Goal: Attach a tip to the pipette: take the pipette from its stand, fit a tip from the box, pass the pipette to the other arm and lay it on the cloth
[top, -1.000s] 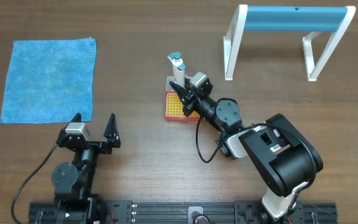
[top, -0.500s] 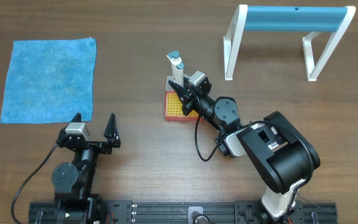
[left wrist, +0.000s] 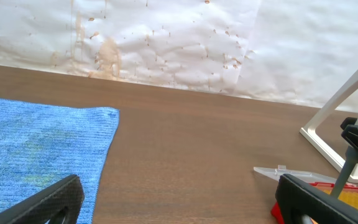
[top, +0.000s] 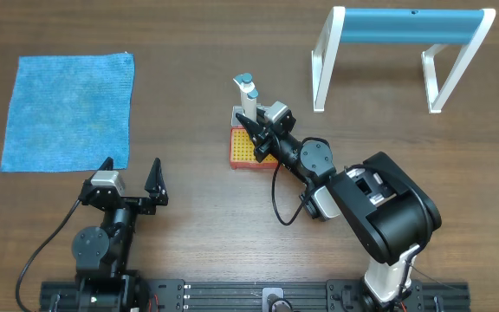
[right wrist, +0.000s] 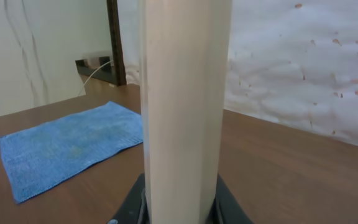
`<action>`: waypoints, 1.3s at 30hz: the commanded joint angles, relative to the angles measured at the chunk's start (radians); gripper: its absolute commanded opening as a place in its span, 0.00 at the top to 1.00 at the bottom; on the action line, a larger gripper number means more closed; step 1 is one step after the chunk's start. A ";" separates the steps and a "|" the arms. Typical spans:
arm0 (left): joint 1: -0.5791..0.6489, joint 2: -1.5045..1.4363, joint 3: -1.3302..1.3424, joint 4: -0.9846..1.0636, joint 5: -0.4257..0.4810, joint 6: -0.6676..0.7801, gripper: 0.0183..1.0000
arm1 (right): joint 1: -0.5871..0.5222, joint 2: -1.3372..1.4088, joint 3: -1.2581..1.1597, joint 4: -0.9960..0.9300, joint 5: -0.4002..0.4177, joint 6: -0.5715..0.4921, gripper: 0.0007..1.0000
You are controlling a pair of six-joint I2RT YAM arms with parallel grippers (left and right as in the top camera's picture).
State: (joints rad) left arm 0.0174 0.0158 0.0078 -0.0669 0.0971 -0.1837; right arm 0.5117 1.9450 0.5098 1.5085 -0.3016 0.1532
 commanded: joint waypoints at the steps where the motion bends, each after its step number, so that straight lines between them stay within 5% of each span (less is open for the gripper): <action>1: 0.004 -0.005 -0.002 -0.006 -0.004 0.009 0.00 | -0.010 -0.102 0.000 -0.048 0.001 0.003 0.92; 9: 0.004 -0.005 -0.002 -0.006 -0.004 0.009 0.00 | -0.013 -0.433 0.058 -0.290 0.000 0.004 0.92; 14: 0.004 -0.005 -0.002 -0.006 -0.004 0.009 0.00 | 0.000 -0.760 0.190 -1.068 -0.007 0.004 0.92; 17: 0.004 -0.005 -0.002 -0.006 -0.004 0.009 0.00 | 0.028 -0.882 0.201 -1.274 -0.009 0.011 0.92; 22: 0.004 -0.005 -0.002 -0.006 -0.004 0.009 0.00 | 0.029 -0.995 0.201 -1.465 -0.191 0.012 0.92; 26: 0.004 -0.005 -0.002 -0.006 -0.004 0.009 0.00 | 0.029 -0.989 0.201 -1.512 -0.428 0.075 0.92; 29: 0.004 -0.005 -0.002 -0.005 -0.018 0.009 0.00 | 0.029 -0.987 0.201 -1.511 -0.445 0.166 0.92; 30: 0.002 -0.005 -0.002 0.016 0.039 -0.061 0.00 | 0.029 -0.987 0.201 -1.511 -0.444 0.173 0.91; 32: 0.001 -0.005 -0.002 0.136 0.291 -0.470 0.00 | 0.029 -0.986 0.201 -1.511 -0.445 0.186 0.90; 34: 0.002 -0.005 -0.002 0.190 0.672 -1.133 0.00 | 0.029 -0.986 0.201 -1.497 -0.445 0.280 0.91; 39: 0.002 -0.005 -0.002 0.227 0.562 -1.424 0.00 | 0.029 -0.986 0.201 -1.497 -0.445 0.391 0.91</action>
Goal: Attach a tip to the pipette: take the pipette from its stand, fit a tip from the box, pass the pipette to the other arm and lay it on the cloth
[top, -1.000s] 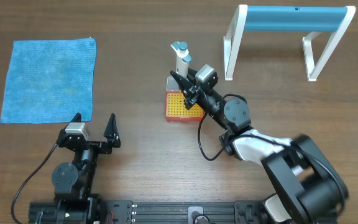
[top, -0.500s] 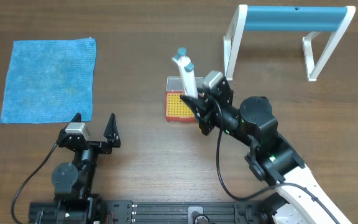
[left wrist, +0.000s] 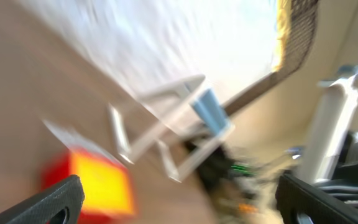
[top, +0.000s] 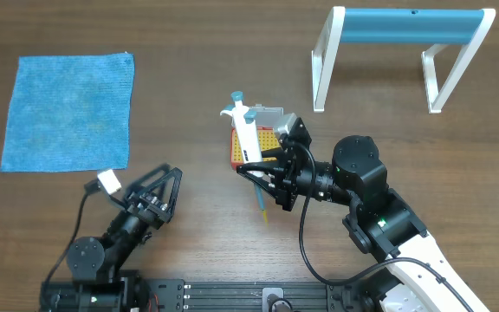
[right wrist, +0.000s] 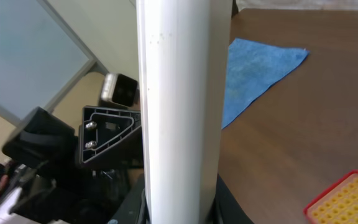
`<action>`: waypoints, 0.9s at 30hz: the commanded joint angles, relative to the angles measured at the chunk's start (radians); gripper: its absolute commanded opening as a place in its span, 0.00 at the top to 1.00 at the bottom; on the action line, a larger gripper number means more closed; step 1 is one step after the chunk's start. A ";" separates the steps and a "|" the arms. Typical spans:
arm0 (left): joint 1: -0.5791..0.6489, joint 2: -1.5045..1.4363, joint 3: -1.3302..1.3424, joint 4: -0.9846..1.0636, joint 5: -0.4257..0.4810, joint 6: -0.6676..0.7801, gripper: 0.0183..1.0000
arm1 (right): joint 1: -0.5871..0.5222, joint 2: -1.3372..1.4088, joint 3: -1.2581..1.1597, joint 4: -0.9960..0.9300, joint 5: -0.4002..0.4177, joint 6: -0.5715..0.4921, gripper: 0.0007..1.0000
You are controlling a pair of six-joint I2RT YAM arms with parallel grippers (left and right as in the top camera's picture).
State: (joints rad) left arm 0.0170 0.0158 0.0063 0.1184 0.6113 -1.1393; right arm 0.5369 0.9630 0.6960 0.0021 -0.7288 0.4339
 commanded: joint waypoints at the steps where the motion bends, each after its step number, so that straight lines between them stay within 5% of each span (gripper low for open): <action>1: 0.003 -0.003 -0.001 0.090 0.045 -0.469 0.00 | 0.003 -0.003 0.015 0.009 -0.018 0.113 0.91; 5: 0.003 0.042 -0.001 0.008 0.084 -0.480 0.00 | 0.003 -0.003 0.015 0.009 -0.017 0.113 0.91; 12: 0.002 0.412 0.116 0.391 0.285 -0.501 0.00 | 0.003 -0.003 0.015 0.006 -0.017 0.112 0.91; 18: -0.134 0.855 0.504 0.478 0.600 -0.247 0.00 | 0.003 -0.003 0.015 0.006 -0.048 0.113 0.91; 25: -0.313 1.204 0.687 0.602 0.623 -0.121 0.05 | 0.003 -0.003 0.015 0.006 -0.051 0.158 0.92; 27: -0.313 1.220 0.687 0.625 0.616 -0.125 0.21 | 0.003 -0.003 0.015 0.006 -0.051 0.158 0.92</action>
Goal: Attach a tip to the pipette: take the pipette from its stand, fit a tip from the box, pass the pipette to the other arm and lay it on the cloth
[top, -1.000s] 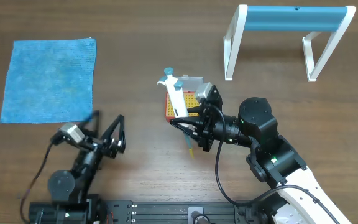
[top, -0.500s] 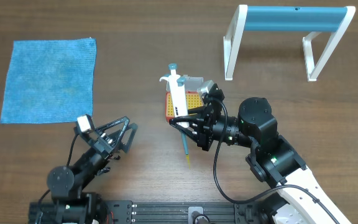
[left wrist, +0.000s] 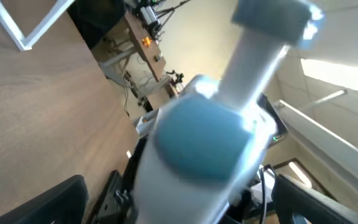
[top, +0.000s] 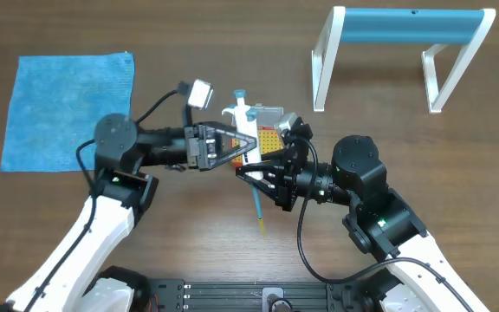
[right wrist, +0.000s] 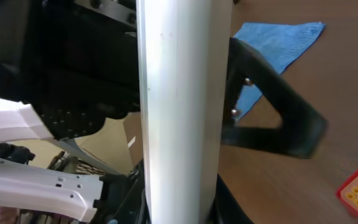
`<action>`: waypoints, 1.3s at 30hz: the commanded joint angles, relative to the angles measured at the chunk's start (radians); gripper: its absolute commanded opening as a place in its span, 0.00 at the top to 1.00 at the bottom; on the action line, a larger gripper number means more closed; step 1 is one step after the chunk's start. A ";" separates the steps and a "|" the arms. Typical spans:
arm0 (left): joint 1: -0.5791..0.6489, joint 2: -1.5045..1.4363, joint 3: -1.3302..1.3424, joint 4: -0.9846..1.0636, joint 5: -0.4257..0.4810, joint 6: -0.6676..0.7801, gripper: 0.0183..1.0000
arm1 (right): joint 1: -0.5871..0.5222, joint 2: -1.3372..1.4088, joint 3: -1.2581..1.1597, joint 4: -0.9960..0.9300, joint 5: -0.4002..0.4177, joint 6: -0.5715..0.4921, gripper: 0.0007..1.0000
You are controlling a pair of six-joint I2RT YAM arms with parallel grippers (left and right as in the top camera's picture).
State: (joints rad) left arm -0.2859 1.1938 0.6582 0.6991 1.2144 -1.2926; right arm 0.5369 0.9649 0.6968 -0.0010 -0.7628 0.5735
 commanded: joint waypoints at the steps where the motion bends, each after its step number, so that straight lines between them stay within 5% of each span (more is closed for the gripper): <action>1: -0.010 0.042 0.035 0.053 0.013 0.026 0.21 | 0.003 -0.005 0.014 0.009 -0.017 0.018 0.92; 2: -0.010 0.042 0.035 0.067 0.012 0.026 0.21 | 0.003 -0.005 0.014 0.009 -0.017 0.018 0.93; 3: -0.010 0.042 0.035 0.080 0.009 0.026 0.31 | 0.003 -0.005 0.014 0.009 -0.017 0.018 0.92; 6: -0.010 0.042 0.035 0.106 -0.015 0.026 0.99 | 0.003 -0.005 0.014 0.009 -0.018 0.021 0.92; 10: -0.010 0.042 0.035 0.106 -0.024 0.026 0.99 | 0.003 -0.005 0.014 0.009 -0.018 0.021 0.91; 11: -0.010 0.042 0.035 0.105 -0.031 0.026 0.99 | 0.003 -0.005 0.014 0.008 -0.018 0.021 0.56; 12: -0.010 0.042 0.035 0.105 -0.039 0.026 0.99 | 0.003 -0.005 0.014 0.008 -0.017 0.021 0.05; 16: 0.051 0.043 0.035 -0.059 -0.051 0.100 0.99 | -0.023 -0.006 0.014 -0.014 -0.035 0.021 0.05; 21: 0.239 0.043 0.035 -0.511 -0.086 0.358 0.99 | -0.201 -0.006 0.014 -0.046 -0.277 0.021 0.05; 24: 0.359 0.043 0.046 -0.635 -0.076 0.380 0.99 | -0.337 -0.003 0.014 -0.198 -0.269 -0.002 0.05; 30: 0.643 0.135 0.330 -1.208 -0.097 0.753 0.99 | -0.481 0.030 0.014 -0.384 -0.246 -0.036 0.05; 35: 0.691 0.451 0.915 -1.933 -0.607 1.161 0.99 | -0.481 0.055 0.014 -0.384 -0.213 -0.040 0.05; 37: 0.699 0.621 1.189 -2.115 -0.803 1.178 0.99 | -0.481 0.069 0.014 -0.384 -0.213 -0.040 0.05; 39: 0.713 0.782 1.431 -2.236 -0.900 1.173 0.99 | -0.481 0.086 0.014 -0.384 -0.189 -0.040 0.05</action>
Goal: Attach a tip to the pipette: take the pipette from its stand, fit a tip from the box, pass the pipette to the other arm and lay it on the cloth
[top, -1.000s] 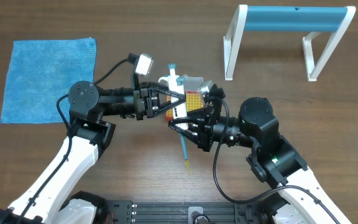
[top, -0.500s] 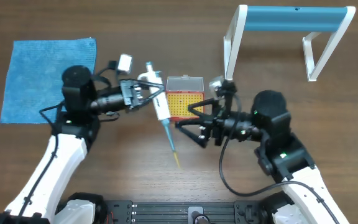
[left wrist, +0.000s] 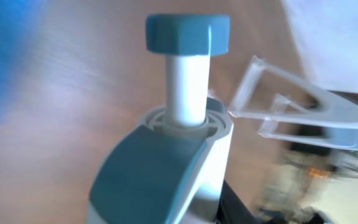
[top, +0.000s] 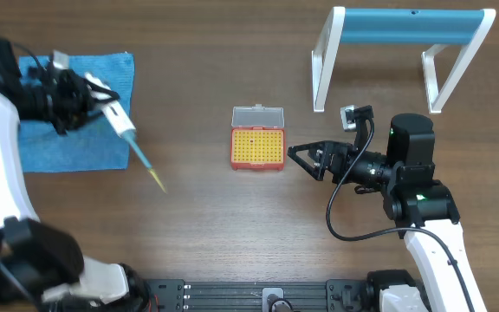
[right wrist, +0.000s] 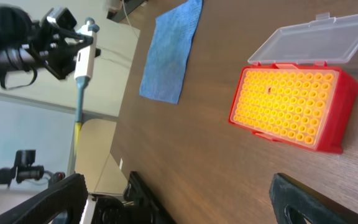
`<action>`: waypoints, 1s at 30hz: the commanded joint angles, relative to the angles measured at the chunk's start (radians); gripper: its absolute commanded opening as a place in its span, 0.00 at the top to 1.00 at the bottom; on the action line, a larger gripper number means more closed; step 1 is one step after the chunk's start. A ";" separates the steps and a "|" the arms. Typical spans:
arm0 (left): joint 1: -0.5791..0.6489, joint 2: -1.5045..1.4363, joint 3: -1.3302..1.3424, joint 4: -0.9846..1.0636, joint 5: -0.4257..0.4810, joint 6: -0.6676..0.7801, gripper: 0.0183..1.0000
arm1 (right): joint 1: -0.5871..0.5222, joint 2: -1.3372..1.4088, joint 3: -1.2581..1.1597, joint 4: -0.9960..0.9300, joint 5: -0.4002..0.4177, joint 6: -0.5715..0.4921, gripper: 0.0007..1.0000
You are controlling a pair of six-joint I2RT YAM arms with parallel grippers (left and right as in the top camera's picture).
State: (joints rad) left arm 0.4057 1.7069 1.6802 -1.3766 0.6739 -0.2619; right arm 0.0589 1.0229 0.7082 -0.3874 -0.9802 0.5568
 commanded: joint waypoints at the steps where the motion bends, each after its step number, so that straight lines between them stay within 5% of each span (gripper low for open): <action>1: 0.027 0.330 0.494 -0.201 -0.395 0.122 0.99 | -0.003 0.033 0.003 0.003 0.038 -0.023 0.05; 5: 0.032 0.587 0.712 -0.289 -0.568 0.042 0.99 | -0.003 0.072 0.003 0.003 0.071 -0.021 0.05; 7: 0.026 0.667 0.713 -0.287 -0.780 0.053 0.99 | -0.003 0.095 0.003 0.003 0.072 0.009 0.05; 11: -0.004 0.726 0.711 -0.201 -0.985 0.233 0.99 | -0.003 0.124 0.003 0.007 0.072 0.111 0.05; 17: -0.033 0.731 0.710 0.021 -0.838 0.518 0.99 | -0.003 0.147 0.003 0.034 0.080 0.151 0.05; 30: -0.021 0.850 0.708 0.116 -0.796 0.561 0.99 | -0.002 0.148 0.003 0.042 0.129 0.210 0.05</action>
State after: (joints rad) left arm 0.3836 2.5294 2.3680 -1.2716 -0.1478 0.2806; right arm 0.0589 1.1618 0.7082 -0.3565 -0.8715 0.7513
